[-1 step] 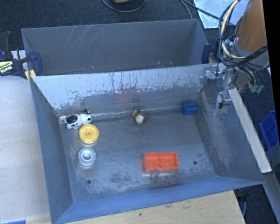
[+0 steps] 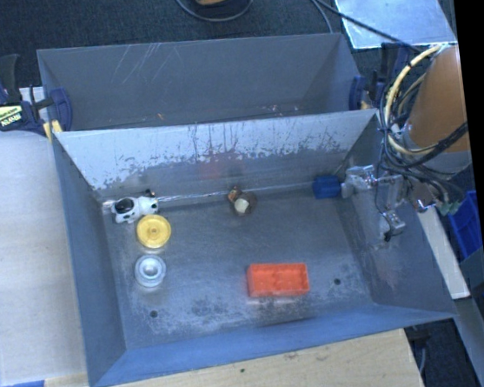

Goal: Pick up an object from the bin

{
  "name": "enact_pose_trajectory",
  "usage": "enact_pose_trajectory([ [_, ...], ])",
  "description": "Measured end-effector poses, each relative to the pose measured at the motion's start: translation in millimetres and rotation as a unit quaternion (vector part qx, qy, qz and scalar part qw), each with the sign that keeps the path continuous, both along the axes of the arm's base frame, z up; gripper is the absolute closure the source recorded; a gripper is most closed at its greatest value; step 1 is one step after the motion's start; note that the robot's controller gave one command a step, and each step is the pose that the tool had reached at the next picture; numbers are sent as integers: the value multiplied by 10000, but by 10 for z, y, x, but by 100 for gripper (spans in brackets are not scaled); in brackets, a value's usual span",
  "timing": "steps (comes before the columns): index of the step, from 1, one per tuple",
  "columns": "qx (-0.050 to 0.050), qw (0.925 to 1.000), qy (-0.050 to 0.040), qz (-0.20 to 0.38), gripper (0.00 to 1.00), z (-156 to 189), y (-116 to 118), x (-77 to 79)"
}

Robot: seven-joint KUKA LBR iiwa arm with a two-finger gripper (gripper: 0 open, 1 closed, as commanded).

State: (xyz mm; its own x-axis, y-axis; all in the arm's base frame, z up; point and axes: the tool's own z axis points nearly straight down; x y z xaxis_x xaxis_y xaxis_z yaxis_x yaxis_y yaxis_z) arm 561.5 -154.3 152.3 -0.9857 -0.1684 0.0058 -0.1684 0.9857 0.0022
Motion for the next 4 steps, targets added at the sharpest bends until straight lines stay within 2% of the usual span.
enact_pose_trajectory([
  [1,11,10000,-26,18,0,-206,647,318],
  [2,32,9999,-12,164,0,-511,1585,-204],
  [3,34,9901,-45,1401,0,-773,1226,-692],
  [4,23,9937,-80,1113,0,-801,1385,-704],
])
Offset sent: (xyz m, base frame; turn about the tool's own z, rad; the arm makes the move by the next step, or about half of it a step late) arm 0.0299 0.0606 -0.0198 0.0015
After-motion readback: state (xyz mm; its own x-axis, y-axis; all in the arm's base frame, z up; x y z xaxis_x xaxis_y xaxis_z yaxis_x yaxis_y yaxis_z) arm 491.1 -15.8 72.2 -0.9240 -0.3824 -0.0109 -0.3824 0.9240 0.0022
